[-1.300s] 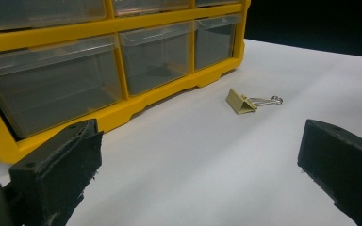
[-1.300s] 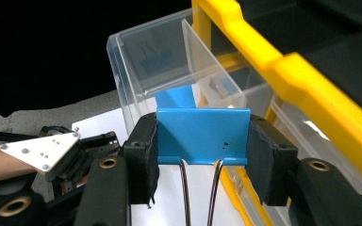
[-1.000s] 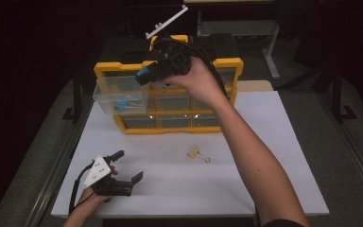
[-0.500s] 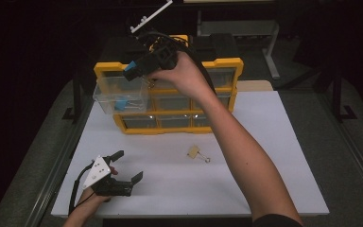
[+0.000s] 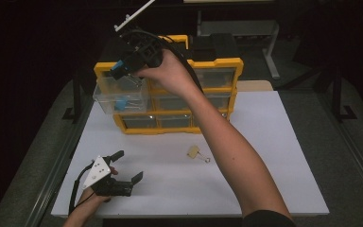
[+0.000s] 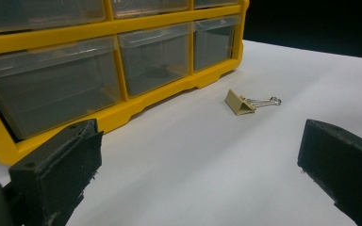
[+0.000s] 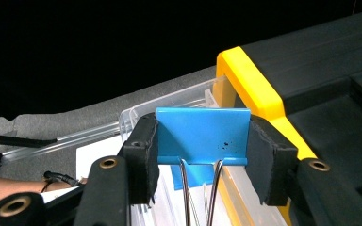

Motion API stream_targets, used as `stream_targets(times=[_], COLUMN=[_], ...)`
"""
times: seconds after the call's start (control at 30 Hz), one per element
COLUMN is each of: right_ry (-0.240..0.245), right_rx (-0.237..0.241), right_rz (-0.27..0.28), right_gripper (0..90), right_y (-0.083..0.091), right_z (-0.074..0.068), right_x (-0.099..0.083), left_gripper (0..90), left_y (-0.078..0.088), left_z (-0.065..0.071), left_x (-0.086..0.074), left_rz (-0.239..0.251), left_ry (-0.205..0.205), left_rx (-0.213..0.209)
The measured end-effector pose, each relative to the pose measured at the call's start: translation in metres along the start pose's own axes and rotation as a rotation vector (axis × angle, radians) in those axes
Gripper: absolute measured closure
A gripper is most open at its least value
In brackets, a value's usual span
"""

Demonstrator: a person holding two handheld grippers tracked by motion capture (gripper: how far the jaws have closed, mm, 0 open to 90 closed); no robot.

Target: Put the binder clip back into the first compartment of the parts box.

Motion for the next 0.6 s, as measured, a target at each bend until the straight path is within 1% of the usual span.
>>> stream_targets(times=[0.13, 0.2, 0.3, 0.4, 0.43, 0.5, 0.6], right_ry=[0.01, 0.004, 0.01, 0.012, 0.006, 0.02, 0.018], right_rx=[0.004, 0.006, 0.01, 0.011, 0.014, 0.012, 0.014], right_rz=[-0.011, -0.019, -0.035, -0.043, -0.048, -0.05, -0.056], right_gripper=[48.9, 48.9, 48.9, 48.9, 48.9, 48.9, 48.8], right_y=[-0.007, -0.01, -0.015, -0.017, -0.018, -0.019, -0.021], right_z=[-0.001, -0.002, -0.001, -0.002, -0.003, -0.003, -0.003], right_x=[0.001, 0.0, -0.003, -0.004, -0.005, -0.006, -0.009], left_gripper=[0.0, 0.0, 0.0, 0.0, 0.0, 0.0, 0.0], left_y=[0.0, 0.0, 0.001, 0.001, 0.001, 0.001, 0.001], left_z=[0.0, 0.0, 0.0, 0.0, 0.0, 0.0, 0.0], left_x=[0.0, 0.0, 0.0, 0.0, 0.0, 0.0, 0.0], left_rz=[-0.002, -0.002, -0.002, -0.003, -0.002, -0.002, -0.003], left_ry=[0.0, 0.0, 0.001, 0.003, 0.005, 0.003, 0.003], left_rx=[0.0, -0.001, -0.002, -0.001, -0.001, -0.001, -0.001])
Point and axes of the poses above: each handheld gripper's, and its own axes: y roughly backward along the jaws, x roughly out of its top, z roughly to its right, the point moved 9 cm from there along -y, roughly forward along the jaws, and after that the axes turned 13 degrees about y, right-handed, at the moved point
